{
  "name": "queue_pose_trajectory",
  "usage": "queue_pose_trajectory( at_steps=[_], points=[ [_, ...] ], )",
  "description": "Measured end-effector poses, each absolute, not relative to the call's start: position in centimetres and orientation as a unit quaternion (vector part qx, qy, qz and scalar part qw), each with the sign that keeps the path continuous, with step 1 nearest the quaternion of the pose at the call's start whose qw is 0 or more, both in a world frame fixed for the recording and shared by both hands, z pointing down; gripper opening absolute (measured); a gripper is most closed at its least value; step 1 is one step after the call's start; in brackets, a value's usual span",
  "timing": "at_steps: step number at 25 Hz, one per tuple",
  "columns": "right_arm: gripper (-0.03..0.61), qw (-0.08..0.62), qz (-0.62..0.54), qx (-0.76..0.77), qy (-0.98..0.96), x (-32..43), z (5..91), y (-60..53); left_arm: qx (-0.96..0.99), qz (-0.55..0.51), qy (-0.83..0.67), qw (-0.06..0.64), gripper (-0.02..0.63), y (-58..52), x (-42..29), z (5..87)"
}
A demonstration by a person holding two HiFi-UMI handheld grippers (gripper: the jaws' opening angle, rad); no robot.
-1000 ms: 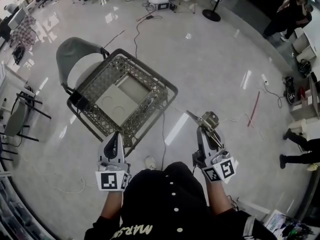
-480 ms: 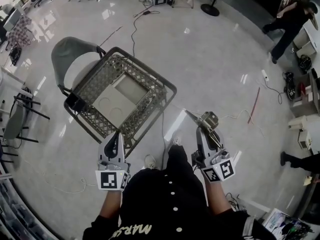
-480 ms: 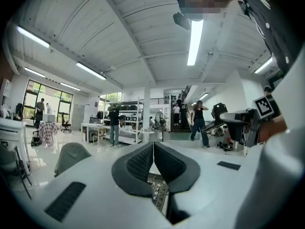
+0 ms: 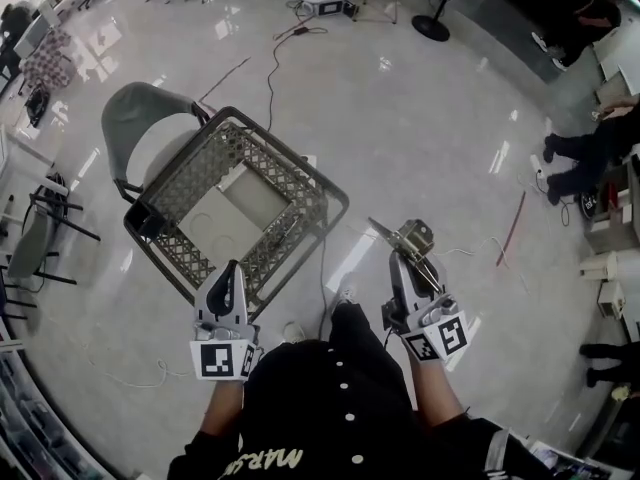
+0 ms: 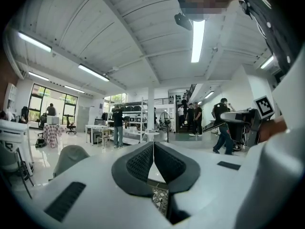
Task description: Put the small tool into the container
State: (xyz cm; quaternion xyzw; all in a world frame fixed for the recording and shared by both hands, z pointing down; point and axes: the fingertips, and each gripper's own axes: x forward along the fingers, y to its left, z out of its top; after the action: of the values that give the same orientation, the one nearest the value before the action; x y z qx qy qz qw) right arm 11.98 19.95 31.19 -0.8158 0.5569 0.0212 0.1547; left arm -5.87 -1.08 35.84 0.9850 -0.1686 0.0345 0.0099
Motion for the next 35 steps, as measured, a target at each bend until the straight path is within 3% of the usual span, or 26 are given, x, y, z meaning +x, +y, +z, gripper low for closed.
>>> queue_pose_trajectory(
  at_steps=[14,35],
  points=[
    [0.118,0.161,0.015,-0.790,0.592,22.3,30.4,18.5,0.976,0.033,-0.214,0.007,0.031,-1.3,2.8,34.8],
    [0.118,0.160,-0.023,-0.679,0.716,31.6,32.0,11.9,0.921,0.053,-0.387,0.016,0.031,-0.1,5.2,35.7]
  ],
)
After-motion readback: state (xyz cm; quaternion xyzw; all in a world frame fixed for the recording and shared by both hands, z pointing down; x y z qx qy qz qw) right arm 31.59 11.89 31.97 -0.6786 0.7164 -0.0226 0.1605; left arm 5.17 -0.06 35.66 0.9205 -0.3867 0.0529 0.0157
